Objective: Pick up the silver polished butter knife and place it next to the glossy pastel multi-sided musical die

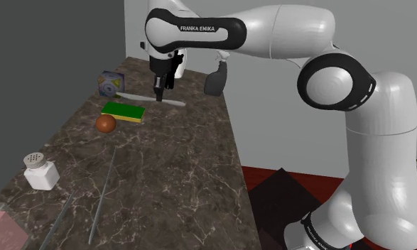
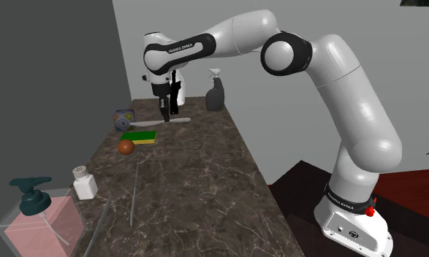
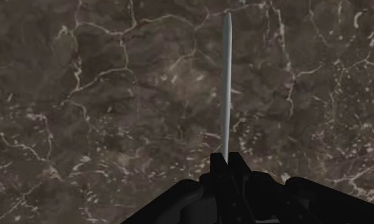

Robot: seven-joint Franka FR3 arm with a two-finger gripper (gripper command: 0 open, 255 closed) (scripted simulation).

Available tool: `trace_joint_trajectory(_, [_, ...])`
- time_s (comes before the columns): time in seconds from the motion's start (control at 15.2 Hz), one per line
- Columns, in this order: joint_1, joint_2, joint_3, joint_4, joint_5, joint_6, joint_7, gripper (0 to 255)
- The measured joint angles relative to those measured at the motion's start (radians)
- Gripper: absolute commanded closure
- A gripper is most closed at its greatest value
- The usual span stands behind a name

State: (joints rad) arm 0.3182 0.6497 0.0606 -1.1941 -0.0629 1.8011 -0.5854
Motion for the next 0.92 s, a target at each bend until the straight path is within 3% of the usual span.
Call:
trace_joint_trajectory(0.4, [-0.001,0.013,-0.001,-0.052,-0.001,0.064,0.003,255])
trace_joint_trajectory(0.79, [-0.001,0.013,-0.001,-0.058,-0.002,0.071,0.003,255])
trace_joint_trajectory(0.86, [-0.001,0.013,-0.001,-0.058,-0.002,0.071,0.003,0])
trace_joint_trajectory(0.92, [-0.001,0.013,-0.001,-0.058,-0.002,0.071,0.003,0])
